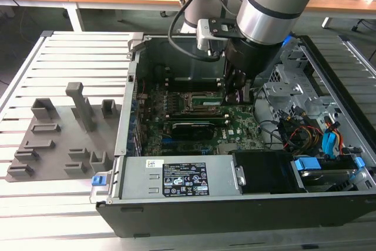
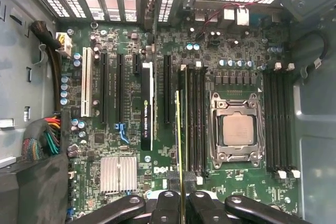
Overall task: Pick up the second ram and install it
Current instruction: 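Insert the second ram into the second slot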
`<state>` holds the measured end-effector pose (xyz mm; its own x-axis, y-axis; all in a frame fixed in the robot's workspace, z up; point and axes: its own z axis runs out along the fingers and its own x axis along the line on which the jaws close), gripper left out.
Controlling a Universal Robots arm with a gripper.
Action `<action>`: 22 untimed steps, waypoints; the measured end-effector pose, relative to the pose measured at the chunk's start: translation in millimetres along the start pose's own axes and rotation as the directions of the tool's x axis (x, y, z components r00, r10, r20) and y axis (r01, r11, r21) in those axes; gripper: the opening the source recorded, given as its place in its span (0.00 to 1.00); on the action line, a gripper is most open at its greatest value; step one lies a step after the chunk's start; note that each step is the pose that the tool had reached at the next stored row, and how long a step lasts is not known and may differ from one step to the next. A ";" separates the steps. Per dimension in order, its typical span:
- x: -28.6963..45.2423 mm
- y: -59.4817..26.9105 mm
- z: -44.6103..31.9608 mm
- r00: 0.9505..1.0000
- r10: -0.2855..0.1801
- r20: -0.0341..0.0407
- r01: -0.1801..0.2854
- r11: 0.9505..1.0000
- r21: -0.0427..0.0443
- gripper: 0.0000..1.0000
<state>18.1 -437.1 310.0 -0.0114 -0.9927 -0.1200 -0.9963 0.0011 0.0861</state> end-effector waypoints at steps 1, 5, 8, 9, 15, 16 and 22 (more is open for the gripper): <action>0.1 -0.1 1.1 1.000 0.000 0.000 0.000 1.000 0.000 0.14; 0.6 -0.5 5.1 1.000 0.000 0.000 0.000 1.000 0.000 0.14; 0.9 -0.7 7.6 1.000 0.000 0.000 0.000 1.000 0.000 0.14; 1.1 -0.8 8.7 1.000 0.000 0.000 0.000 1.000 0.000 0.14; 1.8 -1.3 14.6 1.000 0.000 0.000 0.000 1.000 0.000 0.14; 1.9 -1.4 15.5 1.000 0.000 0.000 0.000 1.000 0.000 0.14; -10.5 -0.7 19.4 1.000 0.000 0.000 0.000 1.000 0.000 0.14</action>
<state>17.2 -424.3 292.0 -0.0114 -0.9927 -0.1201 -0.9963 0.0011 0.0862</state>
